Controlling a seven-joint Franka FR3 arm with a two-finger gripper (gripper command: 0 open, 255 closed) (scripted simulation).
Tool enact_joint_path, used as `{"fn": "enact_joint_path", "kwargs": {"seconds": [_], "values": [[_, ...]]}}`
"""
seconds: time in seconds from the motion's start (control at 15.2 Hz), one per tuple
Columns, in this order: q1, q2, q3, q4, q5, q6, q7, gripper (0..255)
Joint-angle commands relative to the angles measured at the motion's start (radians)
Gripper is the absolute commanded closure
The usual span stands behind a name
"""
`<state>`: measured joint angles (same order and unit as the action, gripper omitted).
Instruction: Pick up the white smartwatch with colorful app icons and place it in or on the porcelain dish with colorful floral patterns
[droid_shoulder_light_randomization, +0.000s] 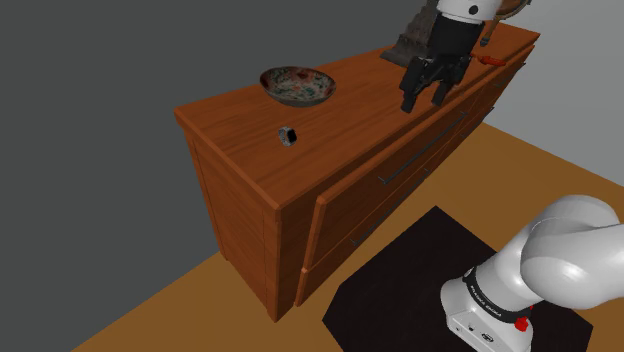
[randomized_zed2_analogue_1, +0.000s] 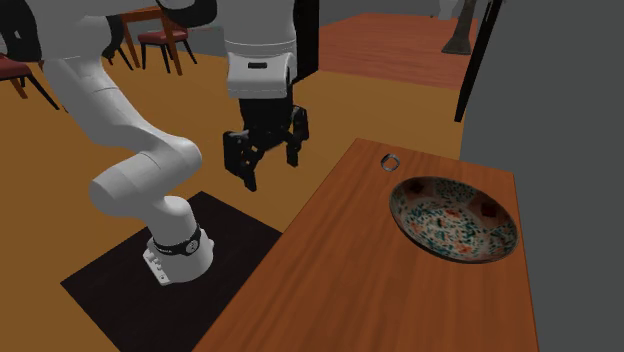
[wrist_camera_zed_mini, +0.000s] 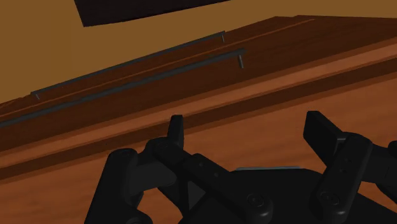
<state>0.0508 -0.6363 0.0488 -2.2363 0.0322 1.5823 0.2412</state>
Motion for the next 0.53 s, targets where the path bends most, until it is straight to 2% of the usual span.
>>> {"fn": "enact_joint_path", "kwargs": {"seconds": [0.0, 0.46], "values": [[0.013, 0.046, 0.038, 0.033, 0.015, 0.015, 0.040, 0], [0.050, 0.227, 0.166, 0.179, 0.033, 0.055, 0.179, 0]]}}
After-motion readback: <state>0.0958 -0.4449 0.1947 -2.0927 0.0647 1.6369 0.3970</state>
